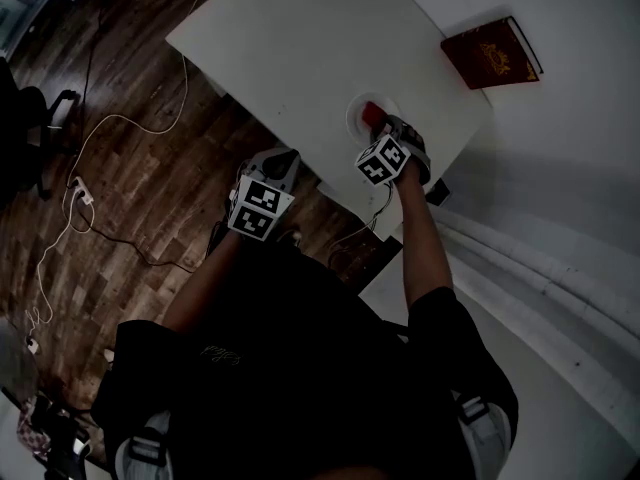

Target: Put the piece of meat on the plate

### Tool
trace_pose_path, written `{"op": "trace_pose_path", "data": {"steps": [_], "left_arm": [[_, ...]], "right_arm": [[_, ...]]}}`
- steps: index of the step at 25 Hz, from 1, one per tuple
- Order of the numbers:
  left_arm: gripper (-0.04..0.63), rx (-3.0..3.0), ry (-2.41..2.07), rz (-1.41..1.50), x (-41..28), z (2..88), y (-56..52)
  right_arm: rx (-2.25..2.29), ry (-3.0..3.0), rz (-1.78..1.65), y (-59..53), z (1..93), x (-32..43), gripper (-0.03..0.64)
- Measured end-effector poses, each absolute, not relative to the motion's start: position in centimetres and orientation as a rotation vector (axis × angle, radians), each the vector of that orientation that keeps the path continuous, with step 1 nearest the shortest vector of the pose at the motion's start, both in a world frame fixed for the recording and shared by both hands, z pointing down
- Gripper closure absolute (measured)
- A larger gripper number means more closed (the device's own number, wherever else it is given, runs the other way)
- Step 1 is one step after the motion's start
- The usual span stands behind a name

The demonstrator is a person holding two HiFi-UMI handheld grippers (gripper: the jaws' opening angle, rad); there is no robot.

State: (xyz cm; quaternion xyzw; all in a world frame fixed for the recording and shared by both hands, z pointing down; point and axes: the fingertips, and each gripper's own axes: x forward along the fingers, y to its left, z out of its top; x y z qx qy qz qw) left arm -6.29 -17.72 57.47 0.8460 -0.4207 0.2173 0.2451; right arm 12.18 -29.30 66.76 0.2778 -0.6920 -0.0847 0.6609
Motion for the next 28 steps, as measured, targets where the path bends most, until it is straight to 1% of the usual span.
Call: {"op": "trace_pose_path", "data": {"steps": [4,11,15,18,20,25,27,28], "left_arm": [[0.592,2.311,-1.143,0.596,-6.2,57.4,-17.8],[0.592,2.303,-1.145,0.591,-6.4,57.5,-17.8],[0.592,2.303,-1.141,0.588,-6.2,57.4,-17.6],[0.592,2.304,-1.133,0.583,-5.8,57.3,-17.4],[0.592,2.307,-1.132,0.579,-5.6,57.2,-17.3],[0.592,2.32,-1.127,0.573,-4.8,56.3,-16.8],[0.592,2.315,-1.13,0.562,-4.2,56.2,-16.7],[0.592,2.314,-1.133,0.552,-3.8,56.2,-16.9]], "right_arm": [[0.601,-1.613,-0.111,-28.8,66.8,11.7,0.433],[0.599,-1.648,-0.067,-28.7,66.7,11.5,0.43],[0.622,-1.725,0.03,-28.7,66.4,11.1,0.423],[0.651,-1.788,0.13,-28.7,66.0,11.1,0.385],[0.703,-1.808,0.159,-28.8,65.5,11.3,0.383],[0.914,-1.955,0.202,-28.1,62.2,10.8,0.401],[1.005,-2.049,0.247,-27.4,61.0,10.5,0.427],[1.059,-2.089,0.267,-27.2,60.4,10.5,0.459]]}}
